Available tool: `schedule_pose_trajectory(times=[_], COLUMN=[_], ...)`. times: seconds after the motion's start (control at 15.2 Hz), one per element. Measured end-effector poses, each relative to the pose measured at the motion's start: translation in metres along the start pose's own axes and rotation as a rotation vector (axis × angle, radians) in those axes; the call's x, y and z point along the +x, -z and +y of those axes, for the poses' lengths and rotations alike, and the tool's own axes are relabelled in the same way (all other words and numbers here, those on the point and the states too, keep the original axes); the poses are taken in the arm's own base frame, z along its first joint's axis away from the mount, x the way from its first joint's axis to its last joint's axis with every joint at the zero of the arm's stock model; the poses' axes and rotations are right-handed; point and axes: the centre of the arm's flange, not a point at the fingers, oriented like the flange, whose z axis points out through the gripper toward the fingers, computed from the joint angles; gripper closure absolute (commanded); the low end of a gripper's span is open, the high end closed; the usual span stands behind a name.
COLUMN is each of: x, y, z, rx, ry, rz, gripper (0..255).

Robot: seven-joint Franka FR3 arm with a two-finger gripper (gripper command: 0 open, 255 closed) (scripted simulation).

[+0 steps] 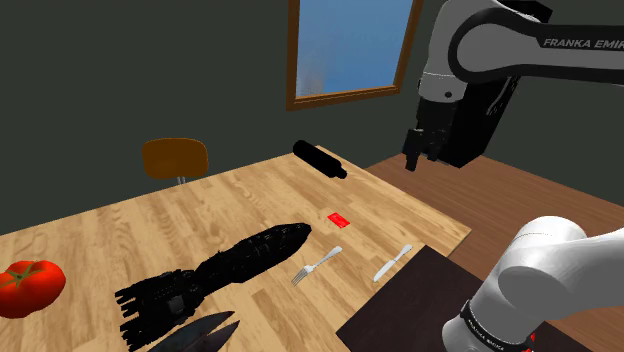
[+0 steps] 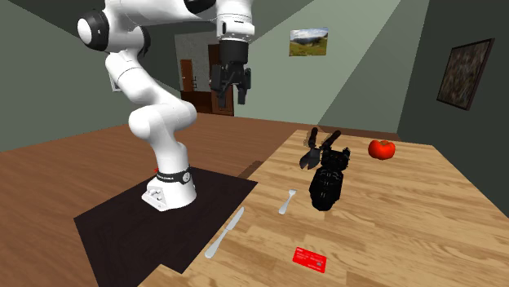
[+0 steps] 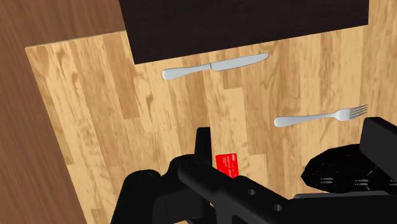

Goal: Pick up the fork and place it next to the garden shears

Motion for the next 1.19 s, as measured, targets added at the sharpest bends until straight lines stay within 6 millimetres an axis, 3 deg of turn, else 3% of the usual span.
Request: schedule_pose_trajectory(times=[0.26,0.86,1.19], x=[-0.005,0.005,0.024], y=[-0.021,-0.112,-0.162], z=[-0.02,-0.092,-0.131], rx=[-0.004,-0.018,-0.027], ry=[-0.09,-0.501,-0.734], rz=[0.008,0.042,0.062], gripper=[0,0,0])
